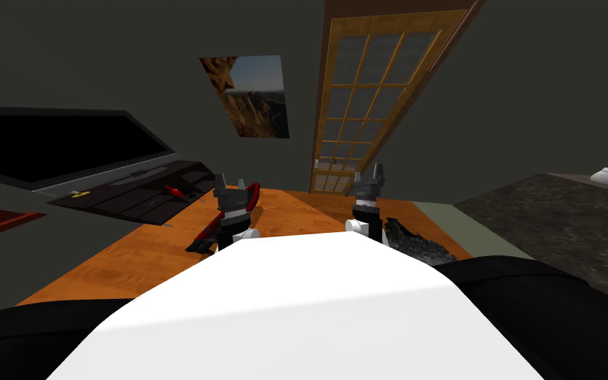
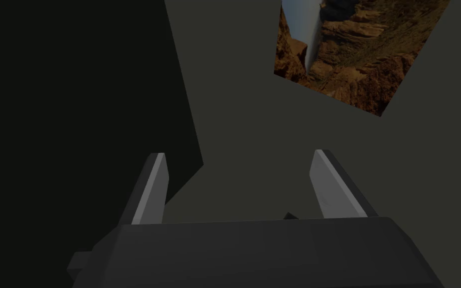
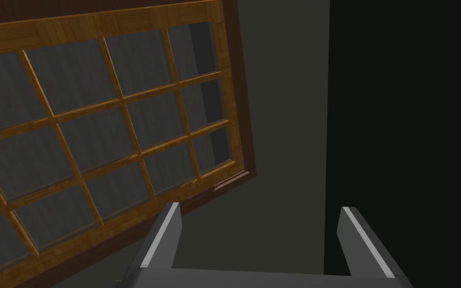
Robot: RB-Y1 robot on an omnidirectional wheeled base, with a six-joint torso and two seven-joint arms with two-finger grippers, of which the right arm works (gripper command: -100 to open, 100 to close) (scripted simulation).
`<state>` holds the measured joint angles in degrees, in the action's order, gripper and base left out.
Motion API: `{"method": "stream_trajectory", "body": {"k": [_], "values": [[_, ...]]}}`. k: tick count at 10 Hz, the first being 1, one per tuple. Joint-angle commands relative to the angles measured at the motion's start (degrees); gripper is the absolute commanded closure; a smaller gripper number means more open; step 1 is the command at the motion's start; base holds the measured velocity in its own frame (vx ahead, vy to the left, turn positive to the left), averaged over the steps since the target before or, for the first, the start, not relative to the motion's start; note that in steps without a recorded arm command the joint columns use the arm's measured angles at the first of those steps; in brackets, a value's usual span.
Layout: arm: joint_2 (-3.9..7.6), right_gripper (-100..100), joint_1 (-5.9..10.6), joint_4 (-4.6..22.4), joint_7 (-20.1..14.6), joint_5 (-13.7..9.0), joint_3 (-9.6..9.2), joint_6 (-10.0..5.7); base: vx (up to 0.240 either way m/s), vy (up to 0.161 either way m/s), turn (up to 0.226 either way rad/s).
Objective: Pull the door open
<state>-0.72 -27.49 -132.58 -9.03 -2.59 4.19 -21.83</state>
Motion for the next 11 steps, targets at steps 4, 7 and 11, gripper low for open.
{"method": "stream_trajectory", "body": {"k": [4,7,11], "values": [[2.01,-100,0.91,5.5,-3.8,-4.4,-1.18,-2.67,0.133,-0.014,0.092],[3.18,-100,1.56,9.4,-6.6,-7.6,-2.03,-4.60,0.146,-0.003,0.089],[4.44,-100,2.35,14.2,-9.9,-11.4,-3.05,-6.91,0.123,-0.029,0.091]]}}
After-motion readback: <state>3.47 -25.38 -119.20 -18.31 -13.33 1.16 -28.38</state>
